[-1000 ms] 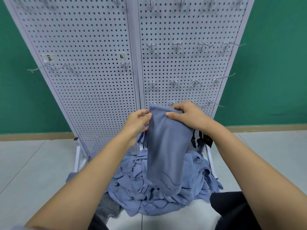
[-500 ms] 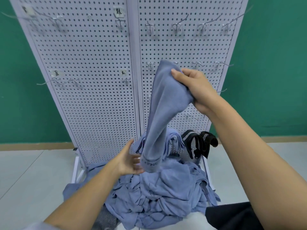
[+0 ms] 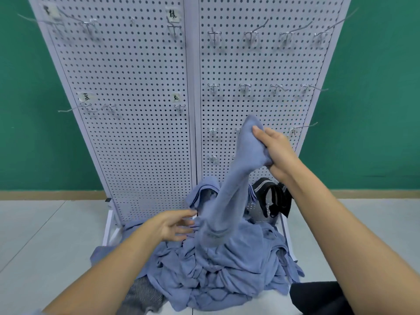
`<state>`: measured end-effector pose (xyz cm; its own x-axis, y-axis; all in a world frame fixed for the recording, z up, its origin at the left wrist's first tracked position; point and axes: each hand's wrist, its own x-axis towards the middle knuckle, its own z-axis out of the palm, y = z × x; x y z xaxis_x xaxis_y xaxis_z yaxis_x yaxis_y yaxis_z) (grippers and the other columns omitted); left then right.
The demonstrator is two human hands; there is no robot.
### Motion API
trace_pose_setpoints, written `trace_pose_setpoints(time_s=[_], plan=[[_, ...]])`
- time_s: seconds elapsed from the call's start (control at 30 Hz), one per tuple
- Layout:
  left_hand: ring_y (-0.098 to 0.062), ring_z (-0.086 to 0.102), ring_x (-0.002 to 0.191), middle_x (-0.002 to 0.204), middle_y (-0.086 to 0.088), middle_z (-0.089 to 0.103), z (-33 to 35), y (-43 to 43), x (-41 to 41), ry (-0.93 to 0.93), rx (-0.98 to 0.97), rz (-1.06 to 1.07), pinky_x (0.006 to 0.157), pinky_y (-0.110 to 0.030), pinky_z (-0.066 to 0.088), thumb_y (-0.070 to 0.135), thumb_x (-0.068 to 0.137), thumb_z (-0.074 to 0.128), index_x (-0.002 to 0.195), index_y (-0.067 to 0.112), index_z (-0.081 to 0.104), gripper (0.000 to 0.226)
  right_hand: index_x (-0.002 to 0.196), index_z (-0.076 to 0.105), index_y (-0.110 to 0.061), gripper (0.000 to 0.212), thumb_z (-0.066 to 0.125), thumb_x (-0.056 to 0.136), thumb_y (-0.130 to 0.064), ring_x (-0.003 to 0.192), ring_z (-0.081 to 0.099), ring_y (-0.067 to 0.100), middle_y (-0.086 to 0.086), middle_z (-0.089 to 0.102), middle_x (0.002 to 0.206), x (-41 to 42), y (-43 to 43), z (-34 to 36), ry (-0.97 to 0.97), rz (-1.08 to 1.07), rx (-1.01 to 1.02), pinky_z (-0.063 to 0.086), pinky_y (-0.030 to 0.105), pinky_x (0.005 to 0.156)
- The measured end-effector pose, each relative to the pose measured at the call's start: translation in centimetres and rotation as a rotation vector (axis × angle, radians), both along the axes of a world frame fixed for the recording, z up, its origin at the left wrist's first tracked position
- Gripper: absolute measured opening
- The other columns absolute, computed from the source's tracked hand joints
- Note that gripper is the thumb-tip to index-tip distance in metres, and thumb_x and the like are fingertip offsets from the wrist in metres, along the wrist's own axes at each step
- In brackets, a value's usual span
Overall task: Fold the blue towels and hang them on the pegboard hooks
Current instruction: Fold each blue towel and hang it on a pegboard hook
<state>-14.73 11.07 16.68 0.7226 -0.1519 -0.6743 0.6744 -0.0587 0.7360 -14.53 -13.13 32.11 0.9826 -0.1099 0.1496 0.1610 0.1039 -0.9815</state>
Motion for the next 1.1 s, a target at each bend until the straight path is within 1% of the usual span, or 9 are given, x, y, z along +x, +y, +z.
trace_pose_setpoints(time_s=[0.1,0.27,0.5,0.63,0.7,0.77,0.83,0.93,1.1], plan=[[-0.03,0.058,0.113,0.114,-0.008,0.063,0.1,-1.2,-0.2,-0.005,-0.009,-0.03,0.098,-0.042,0.046,0.027,0.097,0.054,0.108,0.013,0.061,0.019,0.072,0.049,-0.01,0.027,0.056,0.096,-0.021,0.055,0.054,0.01,-0.001,0.054,0.058,0.6,1.7,0.6,0.001,0.026,-0.102,0.043,0.019,0.047],[-0.03,0.061,0.101,0.121,-0.013,0.062,-0.3,-2.2,-0.4,0.021,-0.082,-0.004,0.085,-0.041,0.05,0.037,0.1,0.045,0.107,0.009,0.059,0.032,0.076,0.048,-0.012,0.024,0.057,0.095,-0.022,0.058,0.048,0.012,0.004,0.047,0.067,0.9,3.6,3.2,-0.021,0.091,-0.123,0.041,0.021,0.048],[-0.041,0.061,0.103,0.122,-0.026,0.06,0.1,-0.3,-0.9,0.122,-0.448,0.223,0.09,-0.053,0.048,0.04,0.1,0.038,0.127,-0.002,0.051,0.052,0.092,0.056,-0.01,0.016,0.049,0.099,-0.023,0.06,0.064,0.008,-0.001,0.068,0.067,-0.5,1.9,8.1,-0.157,0.11,0.083,0.049,0.021,0.049],[-0.033,0.07,0.069,0.083,-0.023,0.071,2.5,1.1,-1.0,-0.02,-0.568,0.373,0.062,-0.039,0.059,0.025,0.099,0.039,0.124,0.0,0.052,0.038,0.1,0.059,-0.009,0.017,0.048,0.1,-0.022,0.065,0.068,0.009,-0.001,0.072,0.071,-0.3,-1.4,5.2,-0.091,0.053,0.088,0.053,0.022,0.05],[-0.029,0.068,0.066,0.072,-0.016,0.071,3.5,2.2,-0.2,-0.103,-0.528,0.437,0.061,-0.034,0.057,0.052,0.099,0.032,0.117,0.002,0.057,0.059,0.102,0.058,-0.005,0.021,0.044,0.101,-0.021,0.07,0.068,0.012,0.003,0.073,0.076,0.2,-2.9,2.6,-0.018,0.016,0.07,0.052,0.023,0.052],[-0.033,0.068,0.089,0.098,-0.023,0.07,4.0,3.3,0.4,-0.112,-0.511,0.364,0.071,-0.043,0.059,0.071,0.086,0.039,0.11,-0.003,0.062,0.081,0.114,0.052,0.003,0.03,0.041,0.102,-0.022,0.084,0.065,0.02,0.012,0.07,0.093,0.8,-3.9,0.0,0.056,-0.017,0.082,0.049,0.028,0.059],[-0.033,0.065,0.098,0.108,-0.02,0.068,4.3,3.8,0.4,-0.105,-0.431,0.23,0.086,-0.047,0.053,0.054,0.079,0.063,0.111,0.001,0.064,0.062,0.119,0.051,0.004,0.034,0.042,0.102,-0.024,0.088,0.063,0.022,0.017,0.065,0.101,1.0,-4.4,-1.9,0.112,-0.031,0.084,0.047,0.029,0.06],[-0.03,0.069,0.083,0.098,-0.017,0.072,4.1,4.3,0.2,-0.15,-0.202,0.124,0.08,-0.045,0.056,0.021,0.075,0.072,0.113,0.001,0.065,0.043,0.105,0.06,-0.003,0.024,0.049,0.098,-0.023,0.068,0.069,0.014,0.012,0.07,0.088,0.8,-5.5,-4.1,0.186,0.035,0.032,0.053,0.024,0.05],[-0.03,0.069,0.088,0.098,-0.017,0.072,4.6,6.2,0.7,-0.348,0.068,0.133,0.075,-0.039,0.057,0.017,0.086,0.068,0.113,0.0,0.062,0.032,0.109,0.062,0.002,0.04,0.066,0.076,-0.02,0.084,0.071,0.019,0.014,0.073,0.098,0.2,-8.4,-8.1,0.405,0.273,-0.103,0.058,0.025,0.066]])
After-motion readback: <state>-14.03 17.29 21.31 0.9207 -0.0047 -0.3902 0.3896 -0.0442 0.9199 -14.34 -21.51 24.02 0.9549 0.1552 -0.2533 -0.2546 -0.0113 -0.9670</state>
